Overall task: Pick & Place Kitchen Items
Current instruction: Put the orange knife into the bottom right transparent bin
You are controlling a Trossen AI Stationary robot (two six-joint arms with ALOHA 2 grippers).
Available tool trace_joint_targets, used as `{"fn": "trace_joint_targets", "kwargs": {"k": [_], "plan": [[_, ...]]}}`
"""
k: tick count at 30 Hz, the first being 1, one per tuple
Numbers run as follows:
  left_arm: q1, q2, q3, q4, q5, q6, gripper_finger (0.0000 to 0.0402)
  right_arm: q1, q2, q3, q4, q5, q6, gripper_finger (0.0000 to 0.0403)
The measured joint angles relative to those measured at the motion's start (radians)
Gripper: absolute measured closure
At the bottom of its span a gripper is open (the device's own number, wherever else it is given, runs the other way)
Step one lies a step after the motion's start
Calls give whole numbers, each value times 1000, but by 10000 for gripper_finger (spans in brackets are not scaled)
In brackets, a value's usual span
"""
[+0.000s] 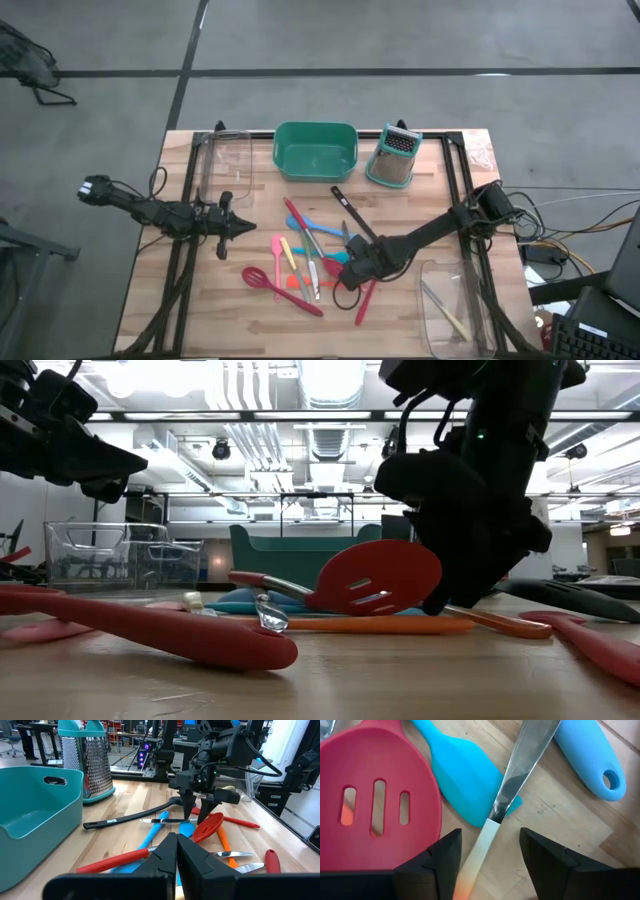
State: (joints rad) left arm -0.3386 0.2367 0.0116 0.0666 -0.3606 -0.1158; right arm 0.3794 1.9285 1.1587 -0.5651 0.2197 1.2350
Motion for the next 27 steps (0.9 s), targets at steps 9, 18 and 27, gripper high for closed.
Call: {"fn": "trace_joint_targets", "kwargs": {"k": [9,18,27], "plan": [[0,0,0,0,0,0,390,-1,-6,-2,-10,-3,-25,274],[0,0,0,0,0,0,390,-2,-5,-2,-8,-3,-42,356],[0,1,0,0,0,0,390,1,-40,-5,-10,-1,-64,368]]}}
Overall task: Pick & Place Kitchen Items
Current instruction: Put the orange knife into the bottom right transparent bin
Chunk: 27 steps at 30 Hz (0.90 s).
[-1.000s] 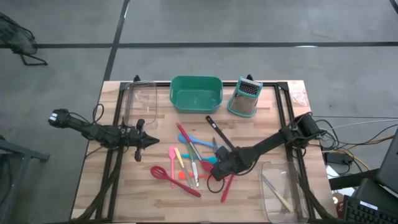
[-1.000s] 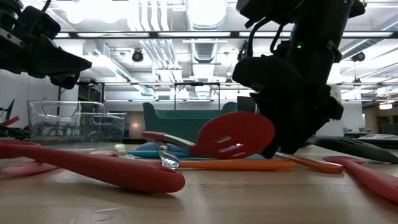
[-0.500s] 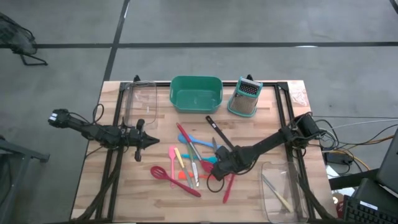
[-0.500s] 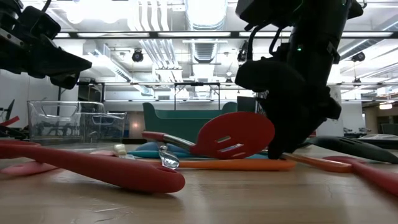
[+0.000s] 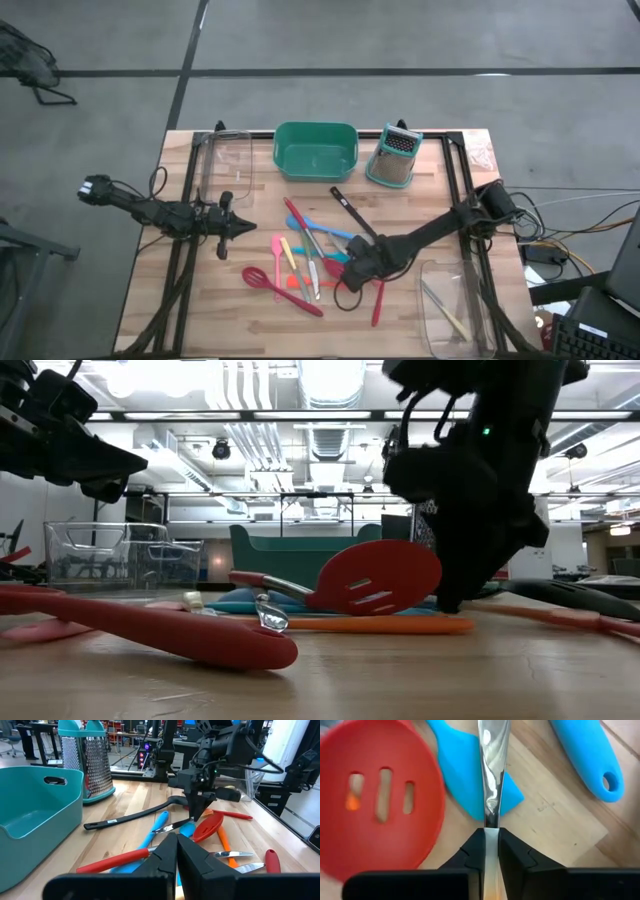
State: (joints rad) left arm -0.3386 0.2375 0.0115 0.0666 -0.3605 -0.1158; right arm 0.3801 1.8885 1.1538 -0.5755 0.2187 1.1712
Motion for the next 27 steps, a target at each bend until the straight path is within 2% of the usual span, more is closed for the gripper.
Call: {"fn": "trace_joint_targets", "kwargs": {"k": [7,16,21,27], "plan": [[0,0,0,0,0,0,390,-1,-40,0,-13,12,-5,367],[0,0,0,0,0,0,390,14,-151,1,-33,23,-28,367],[0,0,0,0,0,0,390,71,-232,2,-116,83,10,371],[0,0,0,0,0,0,390,178,-337,2,-223,176,156,369]]}}
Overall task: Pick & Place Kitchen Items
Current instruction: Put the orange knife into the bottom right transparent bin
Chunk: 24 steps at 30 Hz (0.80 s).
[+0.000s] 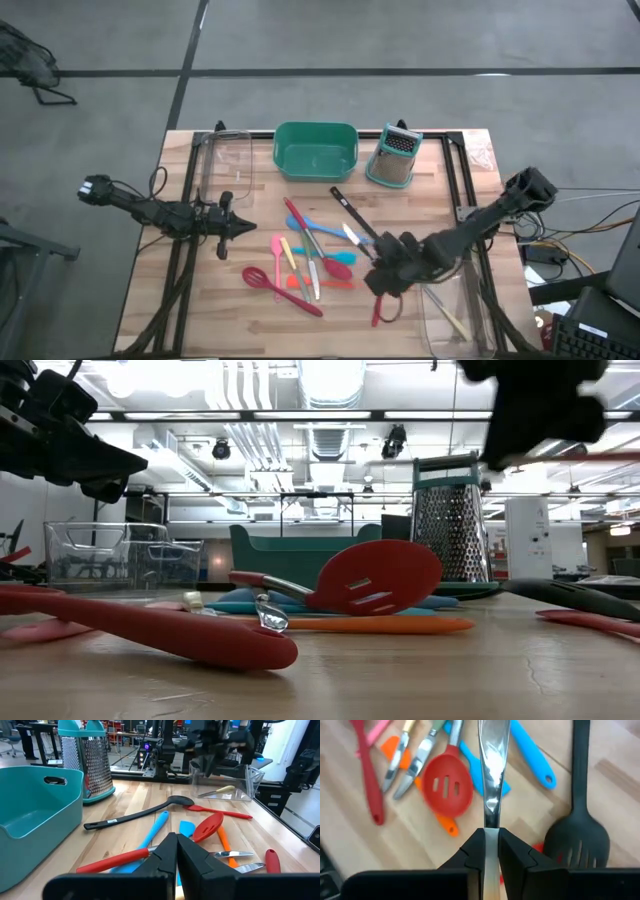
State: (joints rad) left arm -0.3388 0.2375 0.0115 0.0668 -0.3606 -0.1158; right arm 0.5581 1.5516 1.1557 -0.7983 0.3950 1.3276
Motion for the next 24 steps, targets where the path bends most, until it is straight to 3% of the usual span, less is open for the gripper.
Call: {"fn": "trace_joint_targets", "kwargs": {"k": [9,14,24], "plan": [[0,0,0,0,0,0,390,188,-105,0,-37,7,-10,366],[0,0,0,0,0,0,390,315,-144,0,-119,9,84,368],[0,0,0,0,0,0,390,566,-139,0,-314,1,520,358]]}}
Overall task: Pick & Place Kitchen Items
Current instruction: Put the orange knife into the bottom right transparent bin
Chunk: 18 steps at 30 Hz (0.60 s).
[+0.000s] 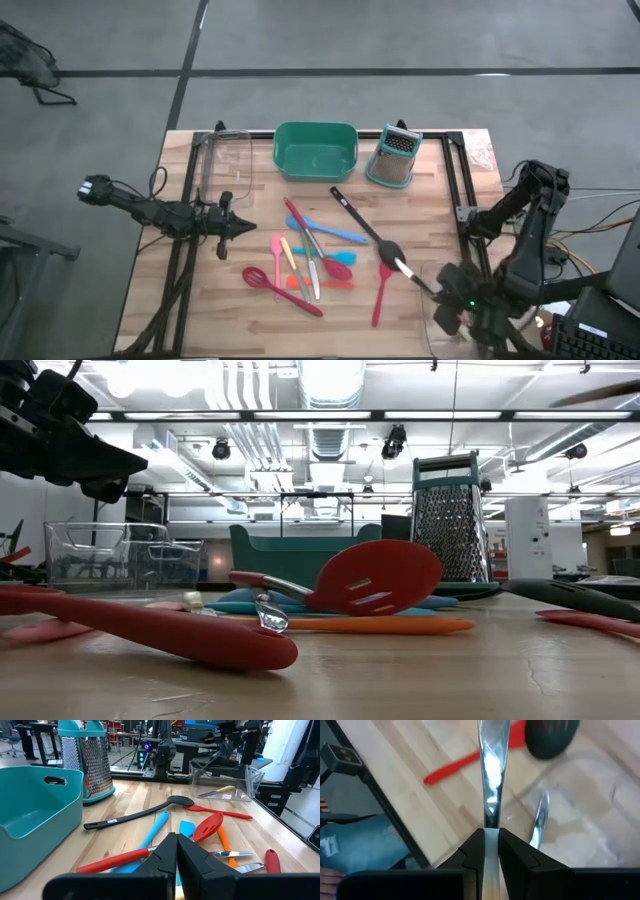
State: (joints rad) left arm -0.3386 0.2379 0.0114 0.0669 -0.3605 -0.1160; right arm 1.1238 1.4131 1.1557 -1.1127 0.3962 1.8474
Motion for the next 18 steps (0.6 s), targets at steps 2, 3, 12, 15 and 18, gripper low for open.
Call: {"fn": "trace_joint_targets", "kwargs": {"k": [2,3,12,15,18], "plan": [[0,0,0,0,0,0,390,39,11,0,-8,0,66,358],[0,0,0,0,0,0,390,57,18,0,-13,-1,96,360],[0,0,0,0,0,0,390,138,102,0,-26,-22,229,362],[0,0,0,0,0,0,390,138,142,0,-33,-94,246,353],[0,0,0,0,0,0,390,138,178,0,-35,-144,256,354]]}}
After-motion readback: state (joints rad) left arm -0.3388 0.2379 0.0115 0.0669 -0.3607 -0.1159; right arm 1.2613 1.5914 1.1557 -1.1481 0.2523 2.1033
